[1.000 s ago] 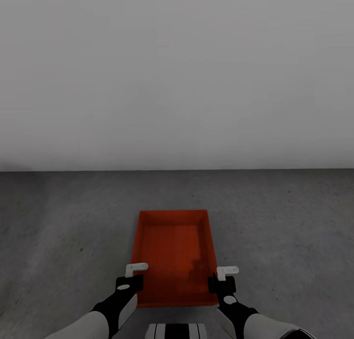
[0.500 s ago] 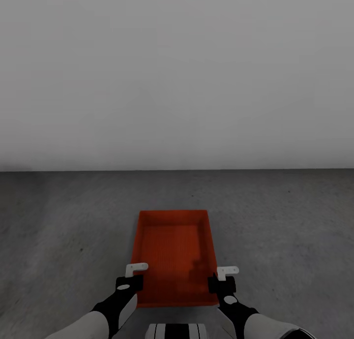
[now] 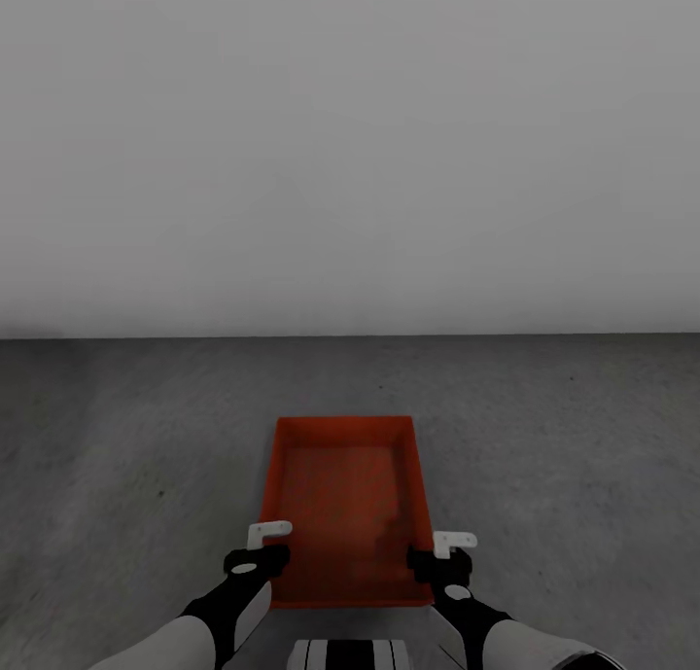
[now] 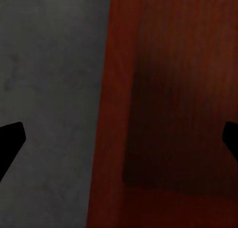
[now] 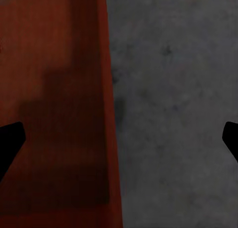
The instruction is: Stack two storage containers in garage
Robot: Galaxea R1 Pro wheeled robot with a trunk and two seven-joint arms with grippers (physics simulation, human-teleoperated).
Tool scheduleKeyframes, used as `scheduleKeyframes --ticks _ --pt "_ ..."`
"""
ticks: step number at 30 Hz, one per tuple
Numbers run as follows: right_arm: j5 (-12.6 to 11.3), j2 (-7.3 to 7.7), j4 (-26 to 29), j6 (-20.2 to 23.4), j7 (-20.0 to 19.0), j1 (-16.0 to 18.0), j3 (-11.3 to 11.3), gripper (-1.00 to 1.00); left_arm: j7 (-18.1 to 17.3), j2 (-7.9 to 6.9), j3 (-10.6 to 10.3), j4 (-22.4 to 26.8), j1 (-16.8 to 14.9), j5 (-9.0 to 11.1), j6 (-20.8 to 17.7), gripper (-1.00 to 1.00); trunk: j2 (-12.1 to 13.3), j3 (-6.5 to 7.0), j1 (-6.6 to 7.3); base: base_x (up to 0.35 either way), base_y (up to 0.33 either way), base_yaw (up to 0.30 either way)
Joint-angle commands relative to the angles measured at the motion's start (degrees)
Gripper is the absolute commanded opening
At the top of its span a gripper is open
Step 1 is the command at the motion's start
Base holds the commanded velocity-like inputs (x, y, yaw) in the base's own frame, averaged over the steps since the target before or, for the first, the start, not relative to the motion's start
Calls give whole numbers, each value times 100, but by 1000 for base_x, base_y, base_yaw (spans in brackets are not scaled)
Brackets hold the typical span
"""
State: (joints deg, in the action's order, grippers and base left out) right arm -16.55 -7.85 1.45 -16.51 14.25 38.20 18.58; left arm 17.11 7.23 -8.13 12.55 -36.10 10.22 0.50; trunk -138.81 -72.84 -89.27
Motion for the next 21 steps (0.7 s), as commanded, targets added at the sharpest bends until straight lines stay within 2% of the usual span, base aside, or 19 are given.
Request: scheduleKeyframes --ticks 1,15,21 --pt "-51 0 -5 -18 16 3 49 100 30 -2 -49 2 -2 59 7 100 -1 -4 1 0 0 0" --pt "-59 -6 -5 -19 16 3 49 100 35 -2 -40 2 -2 67 13 100 -1 -4 1 0 0 0" --pt "-66 -4 -5 -19 16 3 44 100 38 5 -51 10 -2 59 19 100 239 104 133 0 0 0"
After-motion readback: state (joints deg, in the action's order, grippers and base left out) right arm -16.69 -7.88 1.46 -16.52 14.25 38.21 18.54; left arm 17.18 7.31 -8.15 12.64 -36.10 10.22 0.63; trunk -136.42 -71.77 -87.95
